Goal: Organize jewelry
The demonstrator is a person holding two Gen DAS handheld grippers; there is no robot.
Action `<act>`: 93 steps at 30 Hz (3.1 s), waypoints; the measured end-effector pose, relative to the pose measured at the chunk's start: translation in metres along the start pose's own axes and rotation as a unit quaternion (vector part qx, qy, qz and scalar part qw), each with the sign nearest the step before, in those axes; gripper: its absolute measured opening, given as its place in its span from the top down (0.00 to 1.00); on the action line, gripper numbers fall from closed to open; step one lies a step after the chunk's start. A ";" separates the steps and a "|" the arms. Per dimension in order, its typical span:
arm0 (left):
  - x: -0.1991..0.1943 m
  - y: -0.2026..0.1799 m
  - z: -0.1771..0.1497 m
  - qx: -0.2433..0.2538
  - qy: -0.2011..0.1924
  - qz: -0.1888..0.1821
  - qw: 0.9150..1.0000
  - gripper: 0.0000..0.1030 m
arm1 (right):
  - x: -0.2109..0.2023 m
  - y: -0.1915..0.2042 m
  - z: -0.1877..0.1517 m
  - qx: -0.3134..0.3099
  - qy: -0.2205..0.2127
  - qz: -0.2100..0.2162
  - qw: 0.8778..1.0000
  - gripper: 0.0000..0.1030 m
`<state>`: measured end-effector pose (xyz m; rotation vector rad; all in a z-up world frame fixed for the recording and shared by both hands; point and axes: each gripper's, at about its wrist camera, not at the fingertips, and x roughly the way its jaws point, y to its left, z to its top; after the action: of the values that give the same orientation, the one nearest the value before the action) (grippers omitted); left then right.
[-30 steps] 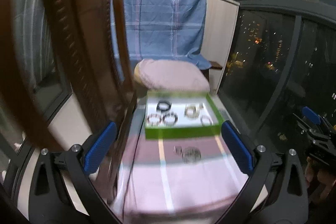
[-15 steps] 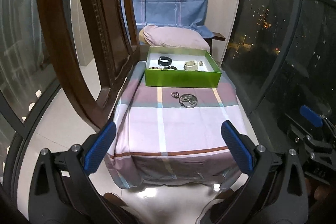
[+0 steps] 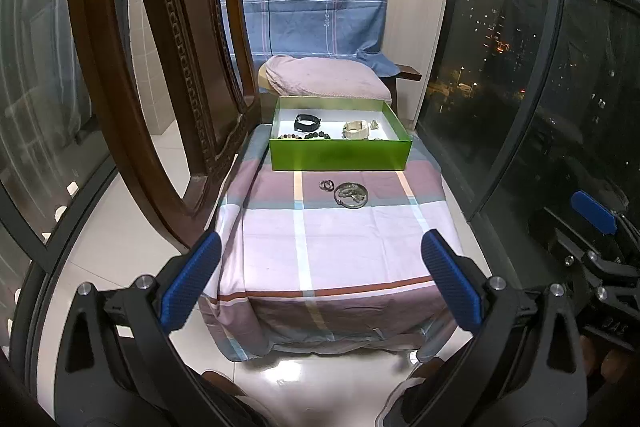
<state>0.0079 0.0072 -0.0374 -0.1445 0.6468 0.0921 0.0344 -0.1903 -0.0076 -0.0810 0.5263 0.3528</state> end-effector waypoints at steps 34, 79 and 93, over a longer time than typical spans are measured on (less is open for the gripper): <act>0.052 0.025 0.003 -0.026 0.038 -0.016 0.999 0.04 | 0.243 0.039 0.021 -0.089 0.143 0.091 0.982 0.45; 0.283 0.018 0.056 -0.010 0.154 -0.020 0.988 0.19 | 0.253 -0.045 -0.026 -0.039 0.172 0.042 0.983 0.62; 0.354 0.021 0.047 0.006 0.213 0.041 0.976 0.34 | 0.257 -0.051 -0.039 -0.033 0.198 0.059 0.978 0.62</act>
<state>0.3144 0.0497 -0.2175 -0.1265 1.0809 0.1385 0.2407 -0.1649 -0.1722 -0.1881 0.9172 0.4746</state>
